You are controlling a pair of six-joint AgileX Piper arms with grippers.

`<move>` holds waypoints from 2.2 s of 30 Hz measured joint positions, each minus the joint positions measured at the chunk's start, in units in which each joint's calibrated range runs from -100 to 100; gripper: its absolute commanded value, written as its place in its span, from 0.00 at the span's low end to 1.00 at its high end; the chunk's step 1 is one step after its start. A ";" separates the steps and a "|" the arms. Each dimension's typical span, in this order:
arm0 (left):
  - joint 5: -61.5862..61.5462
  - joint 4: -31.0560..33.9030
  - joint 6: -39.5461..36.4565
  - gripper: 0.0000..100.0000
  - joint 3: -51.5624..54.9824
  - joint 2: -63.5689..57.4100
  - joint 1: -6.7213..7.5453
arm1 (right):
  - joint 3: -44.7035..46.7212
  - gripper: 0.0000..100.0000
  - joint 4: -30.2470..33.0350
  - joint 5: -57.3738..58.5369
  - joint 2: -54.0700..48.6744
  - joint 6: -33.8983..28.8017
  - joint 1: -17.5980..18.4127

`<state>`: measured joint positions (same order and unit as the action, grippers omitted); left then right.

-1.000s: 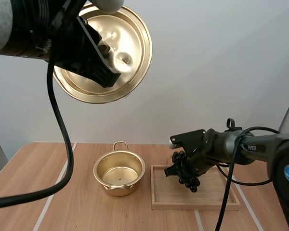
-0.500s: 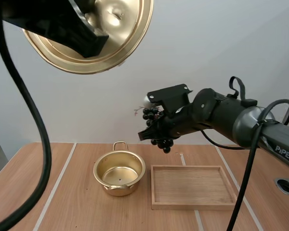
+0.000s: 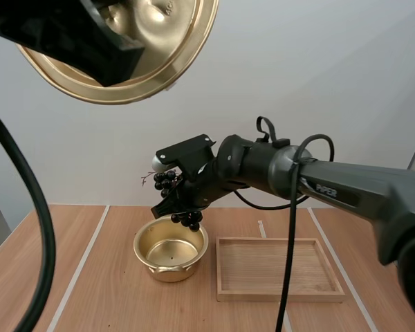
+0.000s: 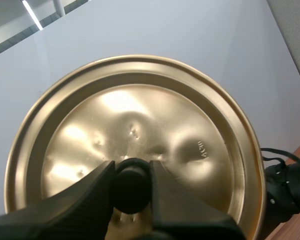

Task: Open the lid, put the grape in the pot, and close it

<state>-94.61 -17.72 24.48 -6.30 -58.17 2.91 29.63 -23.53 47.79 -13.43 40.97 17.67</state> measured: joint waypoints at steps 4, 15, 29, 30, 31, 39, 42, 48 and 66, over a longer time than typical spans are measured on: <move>0.00 0.14 -2.46 0.00 0.00 0.00 0.00 | -0.74 0.00 0.00 -2.53 6.35 0.00 1.38; 0.00 0.46 -2.91 0.00 0.00 0.00 0.00 | -0.85 0.00 1.97 -4.51 16.38 -0.10 2.30; 0.00 0.46 -2.91 0.00 0.00 0.00 0.00 | -0.89 1.00 4.97 -6.02 19.15 -0.61 2.30; 0.00 0.46 -2.91 0.00 0.00 0.00 0.00 | -0.89 1.00 5.02 -6.02 19.15 -0.61 2.30; 0.00 0.46 -2.91 0.00 0.00 0.00 0.00 | -0.89 1.00 5.02 -6.02 19.15 -0.69 2.30; 0.00 0.46 -2.91 0.00 0.00 0.00 0.00 | -0.89 1.00 5.12 -5.04 14.69 -0.69 2.30; 0.00 0.50 -2.91 0.00 0.00 0.00 0.00 | -0.89 1.00 5.12 -5.36 10.35 -1.16 2.30; 0.00 1.84 -2.91 0.00 0.00 0.00 0.00 | -0.89 1.00 5.12 -5.54 0.89 -2.33 2.30; 0.00 2.58 -2.91 0.00 0.00 0.00 0.00 | -0.89 0.00 3.08 -3.00 -3.13 -2.93 2.30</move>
<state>-94.61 -15.14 21.57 -6.30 -58.17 2.91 28.74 -20.45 44.78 -16.56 38.04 19.96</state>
